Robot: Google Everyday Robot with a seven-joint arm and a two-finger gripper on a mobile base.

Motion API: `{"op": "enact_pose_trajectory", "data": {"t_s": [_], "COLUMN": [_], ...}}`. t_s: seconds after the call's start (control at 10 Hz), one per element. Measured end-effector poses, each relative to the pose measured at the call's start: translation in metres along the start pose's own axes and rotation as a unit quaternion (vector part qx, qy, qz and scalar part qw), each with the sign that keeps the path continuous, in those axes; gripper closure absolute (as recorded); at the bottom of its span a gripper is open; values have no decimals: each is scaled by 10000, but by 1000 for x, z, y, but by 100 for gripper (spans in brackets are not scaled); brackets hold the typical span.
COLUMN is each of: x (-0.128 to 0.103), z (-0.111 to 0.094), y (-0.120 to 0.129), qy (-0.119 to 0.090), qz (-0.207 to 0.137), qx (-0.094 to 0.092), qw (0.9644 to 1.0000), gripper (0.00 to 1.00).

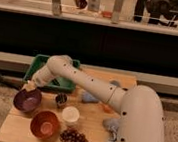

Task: Place fork in purple bowl

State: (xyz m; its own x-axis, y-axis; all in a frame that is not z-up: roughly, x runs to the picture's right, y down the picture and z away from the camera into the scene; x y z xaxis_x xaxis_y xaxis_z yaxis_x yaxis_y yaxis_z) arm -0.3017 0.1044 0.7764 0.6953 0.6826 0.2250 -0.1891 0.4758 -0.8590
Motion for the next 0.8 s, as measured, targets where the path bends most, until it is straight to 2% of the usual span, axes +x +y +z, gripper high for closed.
{"op": "enact_pose_trajectory", "data": {"t_s": [0.1, 0.2, 0.8], "x": [1, 2, 1], "z": [1, 1, 2], "y": [0, -1, -2], "qy": [-2, -18, -15], "qz": [-2, -5, -220], "qx": [-123, -186, -320], "qw": [9999, 9998, 9992], "gripper": [24, 20, 20]}}
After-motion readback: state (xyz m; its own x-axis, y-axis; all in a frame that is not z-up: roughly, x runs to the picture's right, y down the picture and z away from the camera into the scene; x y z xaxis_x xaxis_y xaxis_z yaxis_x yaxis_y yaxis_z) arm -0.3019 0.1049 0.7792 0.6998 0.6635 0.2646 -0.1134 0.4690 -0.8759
